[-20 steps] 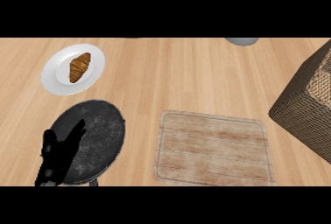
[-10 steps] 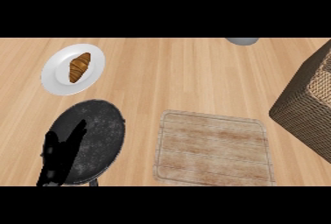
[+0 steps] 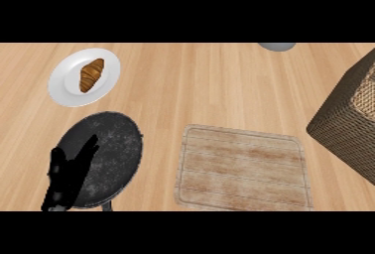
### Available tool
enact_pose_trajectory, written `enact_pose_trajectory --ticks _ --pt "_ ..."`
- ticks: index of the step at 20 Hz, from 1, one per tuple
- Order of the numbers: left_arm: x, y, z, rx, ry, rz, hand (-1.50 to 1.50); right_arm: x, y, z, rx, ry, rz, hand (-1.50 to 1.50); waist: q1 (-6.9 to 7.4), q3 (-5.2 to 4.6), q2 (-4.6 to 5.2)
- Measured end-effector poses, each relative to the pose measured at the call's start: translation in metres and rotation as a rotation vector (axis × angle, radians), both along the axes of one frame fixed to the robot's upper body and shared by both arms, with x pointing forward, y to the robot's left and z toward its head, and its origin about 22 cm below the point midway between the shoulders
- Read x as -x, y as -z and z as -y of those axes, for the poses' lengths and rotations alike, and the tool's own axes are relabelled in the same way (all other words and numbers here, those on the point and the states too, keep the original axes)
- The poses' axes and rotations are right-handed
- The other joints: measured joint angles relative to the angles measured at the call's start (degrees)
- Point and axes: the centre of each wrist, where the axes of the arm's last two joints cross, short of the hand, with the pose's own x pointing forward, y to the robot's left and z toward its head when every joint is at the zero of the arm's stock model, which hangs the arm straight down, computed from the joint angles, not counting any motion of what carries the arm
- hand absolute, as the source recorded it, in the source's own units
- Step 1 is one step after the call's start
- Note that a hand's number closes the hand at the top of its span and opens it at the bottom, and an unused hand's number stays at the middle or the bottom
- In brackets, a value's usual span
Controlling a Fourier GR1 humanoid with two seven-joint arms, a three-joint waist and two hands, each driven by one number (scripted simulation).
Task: Pick the squash from the cutting board and place it in the basket
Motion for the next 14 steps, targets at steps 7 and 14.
enact_pose_trajectory --ticks 7,14 --pt "0.001 -0.002 -0.003 -0.003 0.005 -0.002 0.00 0.003 -0.015 0.014 -0.097 0.065 0.023 -1.50 0.01 -0.03 0.11" --pt "-0.001 -0.002 0.004 -0.007 0.005 0.001 0.00 0.022 -0.031 0.035 -0.193 0.183 0.011 -1.50 0.27 0.13 0.56"
